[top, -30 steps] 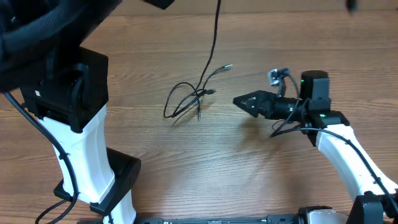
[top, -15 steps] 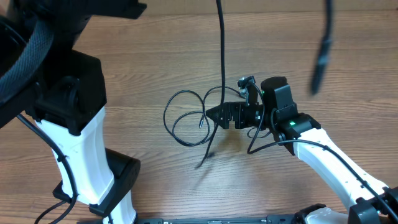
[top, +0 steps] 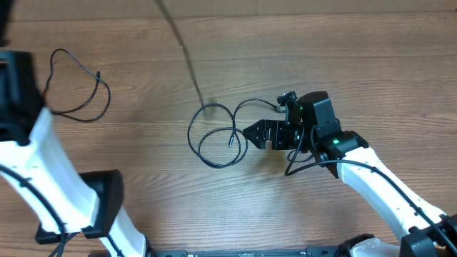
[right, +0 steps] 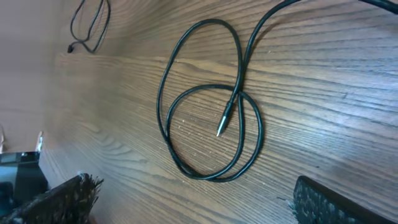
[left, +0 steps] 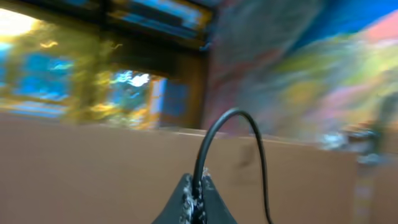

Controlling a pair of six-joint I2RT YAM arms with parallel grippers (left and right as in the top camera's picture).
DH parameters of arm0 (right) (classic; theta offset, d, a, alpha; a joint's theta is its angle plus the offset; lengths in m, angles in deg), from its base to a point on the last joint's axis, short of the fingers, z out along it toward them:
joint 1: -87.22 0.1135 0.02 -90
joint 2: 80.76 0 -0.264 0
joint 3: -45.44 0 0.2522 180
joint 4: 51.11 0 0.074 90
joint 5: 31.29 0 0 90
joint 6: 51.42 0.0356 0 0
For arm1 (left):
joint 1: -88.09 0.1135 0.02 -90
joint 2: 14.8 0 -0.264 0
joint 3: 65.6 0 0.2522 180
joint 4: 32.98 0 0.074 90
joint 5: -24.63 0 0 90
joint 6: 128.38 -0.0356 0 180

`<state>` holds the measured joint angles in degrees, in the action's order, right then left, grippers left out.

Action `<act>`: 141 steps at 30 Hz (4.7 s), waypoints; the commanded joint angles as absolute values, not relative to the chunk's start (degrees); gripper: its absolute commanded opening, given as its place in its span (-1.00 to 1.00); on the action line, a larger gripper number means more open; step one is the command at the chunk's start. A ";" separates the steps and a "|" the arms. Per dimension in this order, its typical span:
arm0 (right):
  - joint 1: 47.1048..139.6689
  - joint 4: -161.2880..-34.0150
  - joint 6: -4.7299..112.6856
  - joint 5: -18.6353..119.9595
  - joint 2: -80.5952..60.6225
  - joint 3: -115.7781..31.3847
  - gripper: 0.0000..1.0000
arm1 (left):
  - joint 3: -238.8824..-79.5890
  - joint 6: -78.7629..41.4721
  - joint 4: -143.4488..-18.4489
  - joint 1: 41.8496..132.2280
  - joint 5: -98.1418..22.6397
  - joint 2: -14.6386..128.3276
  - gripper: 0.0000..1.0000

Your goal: Untangle cables

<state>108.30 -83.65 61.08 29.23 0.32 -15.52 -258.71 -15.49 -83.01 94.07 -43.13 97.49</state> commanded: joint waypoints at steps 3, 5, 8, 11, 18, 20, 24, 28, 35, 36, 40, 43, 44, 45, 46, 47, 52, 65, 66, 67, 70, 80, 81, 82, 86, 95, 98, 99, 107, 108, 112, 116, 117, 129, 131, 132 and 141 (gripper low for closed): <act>108.37 -83.41 61.30 30.85 0.38 -15.54 1.00 | -259.21 -17.08 -94.75 109.13 -37.25 94.43 -0.92; 108.37 -83.32 61.30 30.96 0.38 -15.54 1.00 | -259.21 -19.25 -102.60 112.62 -36.79 93.79 -0.92; 108.37 -83.35 61.32 31.72 0.38 -15.54 1.00 | -259.21 -26.35 -118.73 116.69 -36.79 92.98 -0.92; 108.37 -83.39 61.32 31.72 0.38 -15.54 1.00 | -259.21 -31.29 -129.24 117.89 -36.96 92.00 -0.92; 108.37 -83.43 61.30 31.72 0.38 -15.54 1.00 | -257.59 -37.02 -143.54 118.15 -44.13 87.80 -0.92; 108.37 -83.48 61.30 31.72 0.38 -15.54 1.00 | -256.52 -37.15 -143.54 118.17 -44.29 86.17 -0.92; 108.37 -83.67 61.30 31.72 0.38 -15.54 1.00 | -254.58 -37.61 -143.54 118.15 -45.23 84.79 -0.92; 108.37 -83.63 61.30 31.74 0.38 -15.54 1.00 | -252.32 -39.75 -143.49 118.06 -45.14 85.84 -0.92; 108.37 -83.41 61.32 31.72 0.38 -15.54 1.00 | -249.88 -39.62 -141.37 117.56 -39.54 92.11 -0.92; 108.37 -83.43 61.32 31.70 0.38 -15.54 1.00 | -249.83 -39.55 -140.83 116.99 -39.32 93.44 -0.91; 108.37 -83.46 61.32 31.70 0.38 -15.54 1.00 | -249.81 -39.49 -137.55 111.18 -40.33 100.77 -0.92; 108.37 -83.89 61.34 31.68 0.38 -15.54 1.00 | -249.81 -38.90 -134.73 106.31 -44.07 106.75 -0.92; 108.37 -84.40 61.34 31.70 0.38 -15.54 1.00 | -249.81 -38.17 -132.98 104.29 -45.01 110.08 -0.92; 108.37 -84.74 61.32 31.70 0.38 -15.54 1.00 | -249.81 -38.17 -132.06 103.33 -45.01 111.96 -0.92; 108.37 -85.03 61.32 31.70 0.38 -15.54 1.00 | -249.79 -38.13 -131.12 102.24 -44.99 114.45 -0.92; 108.37 -85.23 61.32 31.70 0.38 -15.54 1.00 | -249.79 -38.00 -130.53 101.56 -45.03 116.35 -0.92; 108.37 -86.30 61.32 31.70 0.38 -15.54 1.00 | -249.79 -36.01 -128.85 100.03 -47.96 126.32 -0.92; 108.26 -88.20 61.34 32.40 0.38 -15.54 1.00 | -250.31 -28.69 -127.73 101.28 -50.62 135.82 1.00; 107.98 -88.22 61.34 32.79 0.38 -15.54 1.00 | -250.66 -29.69 -127.73 101.28 -48.50 135.43 1.00; 107.36 -88.26 61.37 33.10 0.38 -15.54 1.00 | -250.97 -30.11 -127.71 101.28 -46.03 134.99 0.99; 104.44 -88.50 61.50 33.17 0.36 -15.54 1.00 | -251.25 -35.29 -127.78 101.15 -35.26 132.59 1.00; 86.97 -89.36 67.09 29.06 0.36 -15.54 1.00 | -251.01 -54.46 -142.73 90.77 -37.38 130.67 0.99; 85.79 -89.95 67.07 29.08 0.38 -15.56 1.00 | -250.88 -55.38 -143.56 89.10 -39.22 131.04 0.99; 84.72 -90.49 67.00 29.08 0.38 -15.54 1.00 | -250.44 -55.40 -143.56 87.47 -40.68 131.15 1.00; 82.03 -91.76 65.30 29.12 0.38 -15.54 1.00 | -247.45 -60.60 -143.56 80.67 -40.99 131.15 0.99; 80.98 -91.54 65.15 29.32 0.38 -15.54 1.00 | -227.95 -63.35 -143.58 69.41 -55.48 131.15 0.94; 80.98 -91.06 65.12 29.32 0.38 -15.54 1.00 | -221.75 -65.76 -143.58 67.88 -56.64 131.15 0.84; 80.98 -90.95 65.12 29.32 0.38 -15.54 1.00 | -220.17 -66.33 -143.58 67.55 -56.64 131.15 0.81; 80.98 -90.71 65.15 30.78 0.38 -15.54 1.00 | -213.07 -73.56 -143.58 66.77 -56.64 131.15 0.73; 80.98 -90.65 65.15 30.81 0.38 -15.54 1.00 | -212.46 -75.11 -143.41 66.57 -57.03 131.15 0.74; 80.98 -89.58 65.15 30.81 0.38 -15.54 1.00 | -209.40 -77.15 -137.50 65.35 -62.45 131.15 0.77; 80.98 -88.92 65.17 30.78 0.38 -15.54 1.00 | -204.89 -78.68 -128.15 63.90 -68.53 131.15 0.75; 80.98 -88.94 65.17 30.78 0.38 -15.54 1.00 | -204.11 -78.61 -126.62 63.44 -70.12 131.15 0.75; 80.98 -89.20 65.17 30.56 0.38 -15.54 1.00 | -200.48 -69.54 -107.58 64.52 -76.46 131.17 0.99; 80.98 -89.44 65.17 30.56 0.38 -15.54 1.00 | -200.48 -62.57 -103.43 66.24 -77.57 131.17 1.00; 80.98 -89.51 65.15 30.56 0.38 -15.54 0.99 | -200.48 -59.62 -102.03 67.16 -77.86 131.17 0.99; 80.98 -89.66 65.17 30.56 0.38 -15.54 1.00 | -200.48 -48.36 -99.67 78.33 -77.84 131.17 0.91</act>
